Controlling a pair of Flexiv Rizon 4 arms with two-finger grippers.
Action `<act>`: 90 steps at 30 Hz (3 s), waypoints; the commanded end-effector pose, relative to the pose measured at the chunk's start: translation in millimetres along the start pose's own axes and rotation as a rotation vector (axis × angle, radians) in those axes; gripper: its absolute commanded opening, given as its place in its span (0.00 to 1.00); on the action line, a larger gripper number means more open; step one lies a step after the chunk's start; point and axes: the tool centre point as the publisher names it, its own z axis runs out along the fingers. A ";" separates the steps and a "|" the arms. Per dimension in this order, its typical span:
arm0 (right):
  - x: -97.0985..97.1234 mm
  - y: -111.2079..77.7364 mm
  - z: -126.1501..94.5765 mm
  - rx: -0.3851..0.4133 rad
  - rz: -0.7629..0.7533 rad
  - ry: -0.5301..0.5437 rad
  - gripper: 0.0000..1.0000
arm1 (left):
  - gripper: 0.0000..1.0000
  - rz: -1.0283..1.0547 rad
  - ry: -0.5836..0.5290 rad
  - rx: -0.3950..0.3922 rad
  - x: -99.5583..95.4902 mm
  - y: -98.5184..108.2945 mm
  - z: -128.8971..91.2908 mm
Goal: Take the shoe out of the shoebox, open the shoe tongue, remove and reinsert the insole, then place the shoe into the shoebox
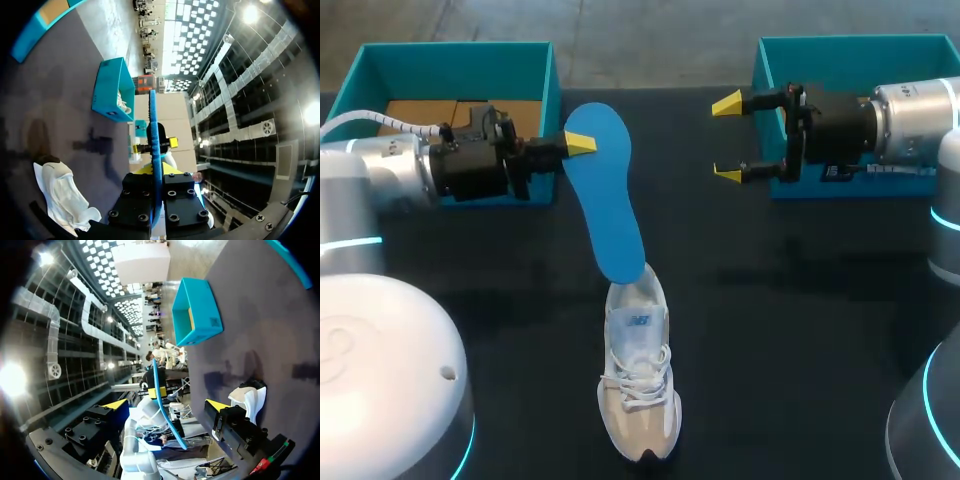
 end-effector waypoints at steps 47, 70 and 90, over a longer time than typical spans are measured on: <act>104.9 -30.4 69.1 -0.036 -0.173 -0.903 1.00 | 0.00 0.000 -0.003 -0.002 0.3 0.4 -0.4; 114.0 -47.1 121.4 -0.061 -0.228 -1.255 1.00 | 0.00 0.000 -0.003 -0.002 0.3 0.4 -0.4; 108.8 -60.9 160.2 -0.049 -0.224 -1.390 1.00 | 0.00 0.000 -0.003 -0.002 0.3 0.4 -0.4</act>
